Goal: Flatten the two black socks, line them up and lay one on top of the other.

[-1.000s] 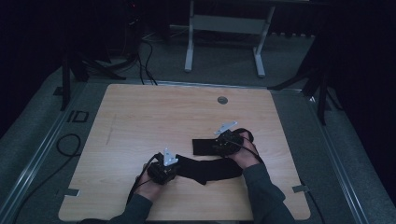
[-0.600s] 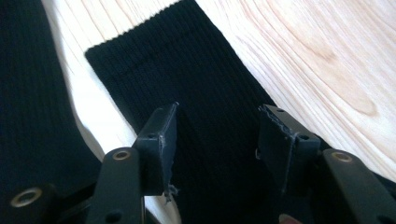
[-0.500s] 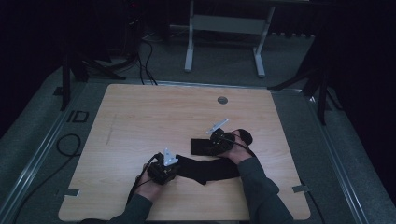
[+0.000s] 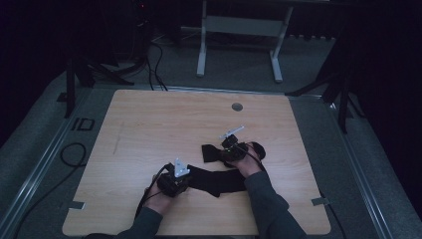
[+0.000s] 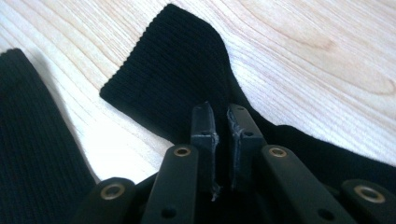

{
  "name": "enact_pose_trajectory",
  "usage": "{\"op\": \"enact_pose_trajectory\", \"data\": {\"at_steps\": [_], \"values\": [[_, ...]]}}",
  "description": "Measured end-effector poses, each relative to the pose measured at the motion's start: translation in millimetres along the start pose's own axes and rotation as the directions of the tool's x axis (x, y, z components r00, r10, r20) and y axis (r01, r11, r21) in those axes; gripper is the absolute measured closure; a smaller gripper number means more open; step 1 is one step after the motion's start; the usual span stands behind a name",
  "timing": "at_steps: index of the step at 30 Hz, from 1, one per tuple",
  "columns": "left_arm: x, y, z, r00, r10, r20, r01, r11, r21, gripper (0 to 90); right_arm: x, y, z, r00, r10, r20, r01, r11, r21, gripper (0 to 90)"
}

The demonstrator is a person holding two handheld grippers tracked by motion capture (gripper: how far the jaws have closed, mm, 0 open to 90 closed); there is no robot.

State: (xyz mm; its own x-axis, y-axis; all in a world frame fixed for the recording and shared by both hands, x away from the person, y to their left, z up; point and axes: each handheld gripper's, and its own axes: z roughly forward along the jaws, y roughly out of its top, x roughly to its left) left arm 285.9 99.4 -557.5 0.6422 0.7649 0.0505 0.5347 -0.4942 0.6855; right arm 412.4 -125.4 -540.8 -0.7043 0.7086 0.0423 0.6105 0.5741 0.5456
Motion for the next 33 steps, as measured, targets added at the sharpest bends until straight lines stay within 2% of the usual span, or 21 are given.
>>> {"op": "enact_pose_trajectory", "data": {"at_steps": [2, 5, 10, 17, 21, 23, 27, 29, 30, 33], "values": [[-0.2, 0.0, 0.0, 1.0000, -0.001, -0.001, 0.001, 1.0000, -0.001, 77.5, 0.0, -0.9, -4.7, 0.9997, 0.023, -0.002, -0.023, 1.000, -0.016, 83.1], [-0.3, -0.1, 0.0, 1.0000, 0.000, -0.002, 0.000, 1.0000, 0.000, 77.5, 2.4, -0.7, -20.6, 0.9980, 0.059, -0.023, -0.060, 0.997, -0.057, 83.1], [-0.5, -0.3, 0.0, 1.0000, -0.001, -0.004, 0.001, 1.0000, -0.002, 77.5, 14.9, -3.4, -51.7, 0.9986, 0.046, -0.024, -0.049, 0.991, -0.121, 82.9], [-0.6, -0.4, 0.0, 1.0000, -0.003, -0.005, 0.003, 1.0000, -0.004, 77.5, 36.6, -11.9, -82.1, 0.9976, 0.053, -0.044, -0.060, 0.983, -0.175, 82.9], [-0.7, -0.4, 0.0, 1.0000, -0.004, -0.006, 0.004, 1.0000, -0.004, 77.5, 50.7, -14.7, -95.7, 0.9958, 0.061, -0.068, -0.074, 0.975, -0.211, 82.8], [-1.0, -0.5, 0.1, 1.0000, -0.006, -0.006, 0.006, 1.0000, -0.004, 77.5, 63.0, -15.9, -104.1, 0.9959, 0.038, -0.082, -0.058, 0.965, -0.254, 82.8], [-1.1, -0.5, 0.0, 1.0000, -0.006, -0.007, 0.006, 1.0000, -0.004, 77.5, 73.0, -17.3, -102.3, 0.9967, 0.026, -0.077, -0.045, 0.965, -0.259, 82.8], [-1.4, -0.6, 0.1, 1.0000, -0.006, -0.008, 0.006, 1.0000, -0.005, 77.5, 78.2, -20.9, -88.6, 0.9979, 0.028, -0.058, -0.040, 0.973, -0.229, 82.7], [-1.5, -0.7, 0.1, 1.0000, -0.005, -0.008, 0.005, 1.0000, -0.006, 77.5, 78.2, -20.9, -88.6, 0.9979, 0.028, -0.058, -0.040, 0.973, -0.229, 82.7], [-2.2, -0.8, 0.3, 1.0000, -0.005, -0.007, 0.005, 0.9999, -0.009, 77.4, 78.5, -25.8, -73.8, 0.9962, 0.056, -0.066, -0.068, 0.978, -0.195, 82.7]]}}
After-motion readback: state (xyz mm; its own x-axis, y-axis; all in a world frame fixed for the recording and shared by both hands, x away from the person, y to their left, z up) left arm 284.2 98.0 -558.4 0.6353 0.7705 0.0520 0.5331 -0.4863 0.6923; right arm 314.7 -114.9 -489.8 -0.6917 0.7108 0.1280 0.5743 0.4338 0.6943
